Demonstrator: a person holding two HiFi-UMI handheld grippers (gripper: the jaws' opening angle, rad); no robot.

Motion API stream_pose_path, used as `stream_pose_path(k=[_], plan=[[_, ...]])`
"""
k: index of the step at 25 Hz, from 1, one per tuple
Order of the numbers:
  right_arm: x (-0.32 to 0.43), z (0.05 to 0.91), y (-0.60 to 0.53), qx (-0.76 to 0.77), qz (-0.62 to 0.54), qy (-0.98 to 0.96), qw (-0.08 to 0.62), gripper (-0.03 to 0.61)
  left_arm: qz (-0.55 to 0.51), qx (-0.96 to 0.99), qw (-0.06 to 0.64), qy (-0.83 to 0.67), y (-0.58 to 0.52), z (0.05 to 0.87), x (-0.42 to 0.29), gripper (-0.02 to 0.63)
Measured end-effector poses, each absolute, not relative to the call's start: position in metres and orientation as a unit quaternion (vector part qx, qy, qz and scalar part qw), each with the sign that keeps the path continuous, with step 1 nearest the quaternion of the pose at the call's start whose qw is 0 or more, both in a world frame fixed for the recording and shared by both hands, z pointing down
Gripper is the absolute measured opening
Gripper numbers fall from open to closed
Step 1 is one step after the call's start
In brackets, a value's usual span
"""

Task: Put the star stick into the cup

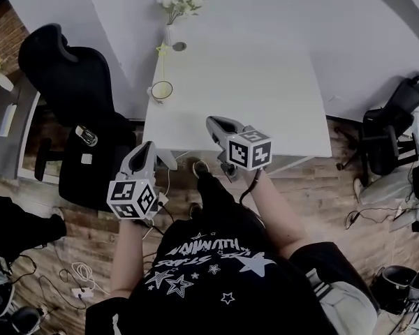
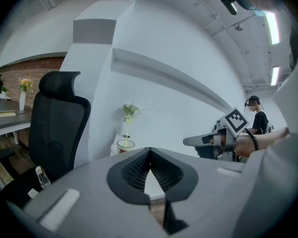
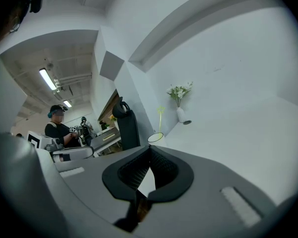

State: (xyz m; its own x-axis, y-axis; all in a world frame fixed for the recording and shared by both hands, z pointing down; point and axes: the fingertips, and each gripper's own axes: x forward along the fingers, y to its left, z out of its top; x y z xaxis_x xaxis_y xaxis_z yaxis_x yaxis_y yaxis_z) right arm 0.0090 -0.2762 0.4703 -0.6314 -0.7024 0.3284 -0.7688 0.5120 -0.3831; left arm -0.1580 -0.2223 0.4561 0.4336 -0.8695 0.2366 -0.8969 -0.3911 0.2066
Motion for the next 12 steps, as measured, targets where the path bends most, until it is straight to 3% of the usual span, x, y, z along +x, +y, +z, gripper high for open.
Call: stream_pose_path(k=[12], plan=[[0.016, 0.478, -0.268, 0.422, 0.258, -0.866, 0.072, 0.014, 0.048, 0.834, 0.170, -0.523, -0.223, 0.468, -0.151, 0.003]])
